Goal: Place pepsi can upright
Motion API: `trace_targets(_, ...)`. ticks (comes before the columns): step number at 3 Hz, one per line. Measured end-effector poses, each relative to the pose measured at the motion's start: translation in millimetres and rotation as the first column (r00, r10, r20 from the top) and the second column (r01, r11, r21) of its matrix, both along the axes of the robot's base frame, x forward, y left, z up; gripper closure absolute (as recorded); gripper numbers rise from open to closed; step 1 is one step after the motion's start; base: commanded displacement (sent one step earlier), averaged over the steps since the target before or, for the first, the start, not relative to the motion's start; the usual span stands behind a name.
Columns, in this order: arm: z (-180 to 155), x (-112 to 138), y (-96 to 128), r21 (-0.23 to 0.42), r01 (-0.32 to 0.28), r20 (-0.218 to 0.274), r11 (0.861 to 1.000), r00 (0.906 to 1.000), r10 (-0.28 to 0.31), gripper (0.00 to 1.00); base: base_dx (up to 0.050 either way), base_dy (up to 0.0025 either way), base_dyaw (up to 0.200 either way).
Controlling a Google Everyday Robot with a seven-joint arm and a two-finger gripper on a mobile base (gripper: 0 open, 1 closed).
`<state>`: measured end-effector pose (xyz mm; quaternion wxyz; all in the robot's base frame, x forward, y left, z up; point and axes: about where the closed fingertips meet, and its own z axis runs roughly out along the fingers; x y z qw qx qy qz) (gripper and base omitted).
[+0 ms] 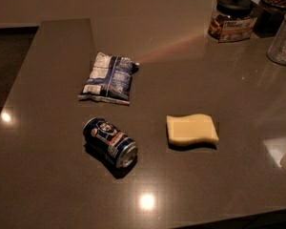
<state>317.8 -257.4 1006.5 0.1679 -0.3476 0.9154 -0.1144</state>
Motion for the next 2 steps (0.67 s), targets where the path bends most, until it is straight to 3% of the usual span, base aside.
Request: trace_targets(2,0.0,0.0,0.1,0.0,0.0,0.0,1.0,1.0,0.0,0.0,0.0,0.0,0.0)
